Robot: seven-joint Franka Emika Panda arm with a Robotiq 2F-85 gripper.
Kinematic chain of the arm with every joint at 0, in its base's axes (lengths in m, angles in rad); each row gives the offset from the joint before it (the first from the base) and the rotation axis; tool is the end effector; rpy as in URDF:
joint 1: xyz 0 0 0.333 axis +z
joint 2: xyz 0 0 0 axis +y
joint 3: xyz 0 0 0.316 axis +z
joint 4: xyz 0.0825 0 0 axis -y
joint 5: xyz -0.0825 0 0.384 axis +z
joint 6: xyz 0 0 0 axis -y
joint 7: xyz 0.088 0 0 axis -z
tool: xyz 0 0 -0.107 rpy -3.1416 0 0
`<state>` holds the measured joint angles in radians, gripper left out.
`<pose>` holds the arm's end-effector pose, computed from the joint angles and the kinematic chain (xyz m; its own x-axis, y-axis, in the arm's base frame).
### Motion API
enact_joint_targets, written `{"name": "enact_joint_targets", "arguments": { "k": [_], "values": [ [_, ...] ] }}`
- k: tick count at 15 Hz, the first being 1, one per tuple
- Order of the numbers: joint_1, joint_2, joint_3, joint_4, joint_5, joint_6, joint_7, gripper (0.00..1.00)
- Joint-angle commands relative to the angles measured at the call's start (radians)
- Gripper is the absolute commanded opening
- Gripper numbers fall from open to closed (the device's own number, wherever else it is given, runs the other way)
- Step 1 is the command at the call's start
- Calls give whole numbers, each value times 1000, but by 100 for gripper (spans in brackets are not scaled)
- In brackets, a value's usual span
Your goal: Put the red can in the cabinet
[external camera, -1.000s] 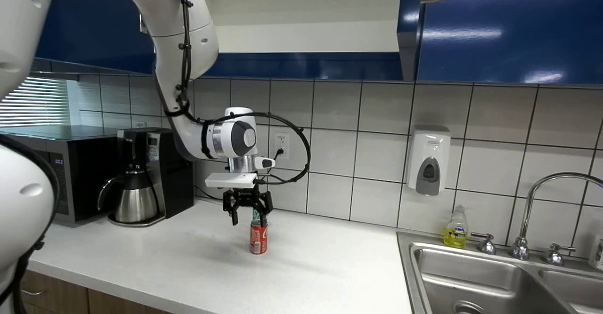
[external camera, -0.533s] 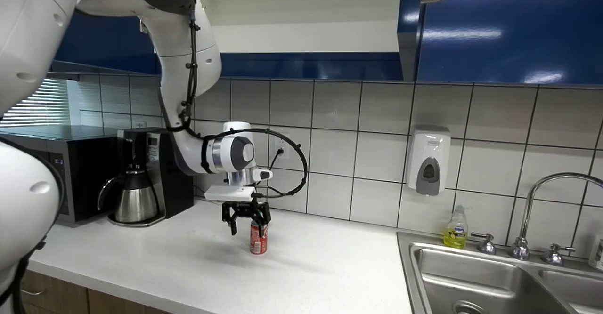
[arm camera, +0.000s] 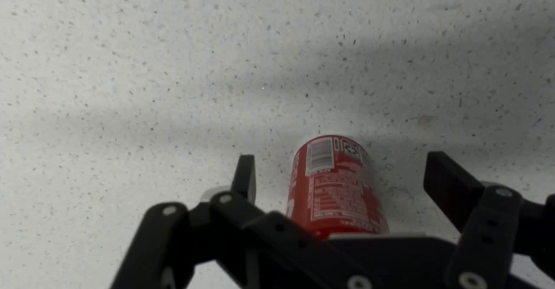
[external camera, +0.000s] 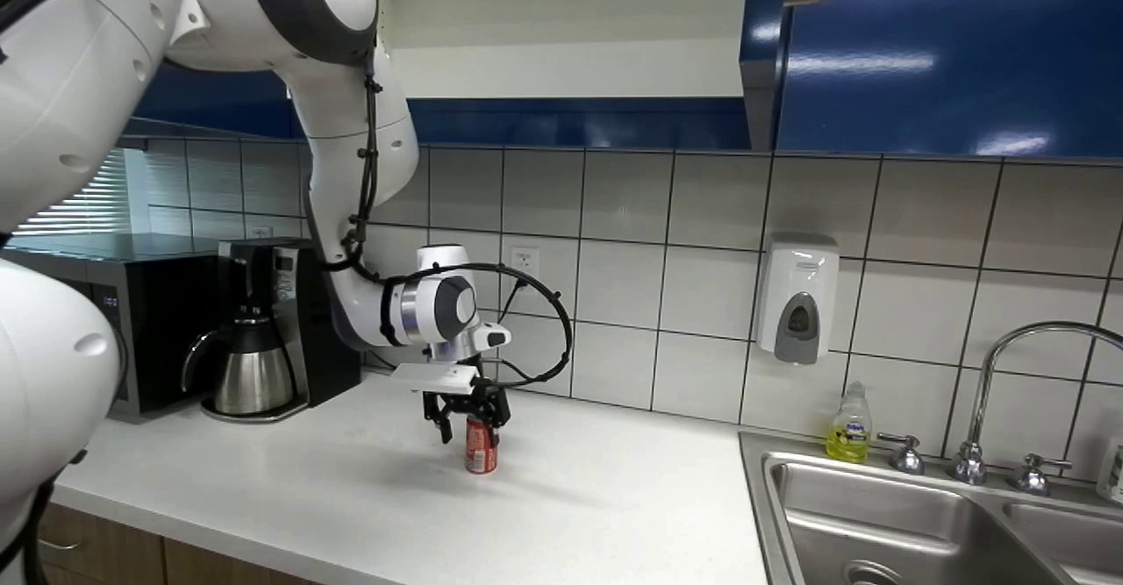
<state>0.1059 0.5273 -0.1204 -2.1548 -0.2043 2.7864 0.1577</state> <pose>0.5729 -0.0002 0.1609 0.9931 0.0425 0.1093 0.0276 -0.9906 0.1341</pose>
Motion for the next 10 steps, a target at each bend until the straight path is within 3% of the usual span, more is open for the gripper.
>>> {"name": "enact_joint_targets", "arguments": {
  "k": [1, 10],
  "values": [
    [50, 45, -45, 32, -7, 83, 59, 100],
    [118, 97, -112, 69, 23, 153, 87, 100]
  ]
}}
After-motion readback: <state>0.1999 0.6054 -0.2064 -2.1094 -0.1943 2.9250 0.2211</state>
